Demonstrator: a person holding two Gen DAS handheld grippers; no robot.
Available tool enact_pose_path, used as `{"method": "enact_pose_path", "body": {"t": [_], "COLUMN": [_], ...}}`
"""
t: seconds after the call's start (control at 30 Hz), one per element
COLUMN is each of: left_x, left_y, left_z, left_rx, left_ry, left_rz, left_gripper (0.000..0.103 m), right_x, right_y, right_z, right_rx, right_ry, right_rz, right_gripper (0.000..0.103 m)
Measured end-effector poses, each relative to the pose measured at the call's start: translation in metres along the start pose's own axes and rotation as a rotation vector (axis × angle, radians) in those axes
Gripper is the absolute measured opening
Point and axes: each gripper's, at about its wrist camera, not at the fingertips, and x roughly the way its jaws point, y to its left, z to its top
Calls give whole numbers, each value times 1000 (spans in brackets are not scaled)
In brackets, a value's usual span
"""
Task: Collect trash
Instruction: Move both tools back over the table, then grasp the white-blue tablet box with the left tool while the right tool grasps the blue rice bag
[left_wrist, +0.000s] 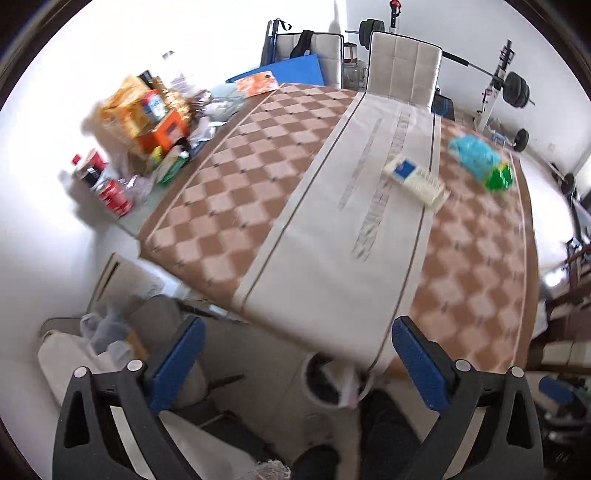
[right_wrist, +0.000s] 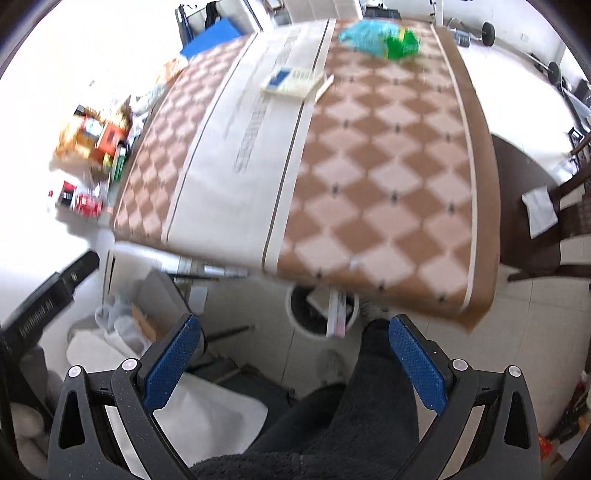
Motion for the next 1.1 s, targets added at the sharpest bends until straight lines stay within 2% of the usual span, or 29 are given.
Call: {"method": "enact_pose_path", "body": {"t": [0.13, 0.17, 0.33, 0.37, 0.57, 0.67, 0.73, 0.87, 0.97, 1.03, 1.1], "left_x": [37, 48, 131, 144, 237, 276, 292, 311, 311, 306, 297], "left_y": [-40, -51, -107, -115, -151, -163, -169, -179, -185, -192, -205], "left_z": [65, 80, 155, 164, 211, 222, 225, 227, 224, 221, 218], "left_rx": [-56, -72, -181, -203, -374, -434, -440, -394, -299, -195, -44], "left_ry": [78, 102, 275, 302, 479, 539, 560, 569, 546, 503, 440], "left_rz": [-50, -56, -112, -116, -163, -169, -157, -82, -33, -24, -1], "left_gripper": [103, 103, 103, 103, 103, 103, 103, 102, 85, 85, 85], "right_x": [9, 10, 26, 33, 81, 109, 128, 166, 188, 205, 220], "right_y": [-28, -37, -82, -93, -139, -152, -158, -158, -148, -142, -140], "right_z": [74, 100, 210, 239, 358, 403, 428, 466, 484, 491, 496], "right_rx": [-3, -4, 0, 1, 18, -15, -41, -156, -266, -341, -388], "right_ry": [0, 2, -16, -13, 14, 41, 63, 121, 170, 211, 253], "right_rz": [-25, -39, -111, -132, -227, -268, -285, -302, -320, -347, -380], "right_gripper": [103, 103, 103, 103, 103, 103, 103, 103, 103, 103, 103]}}
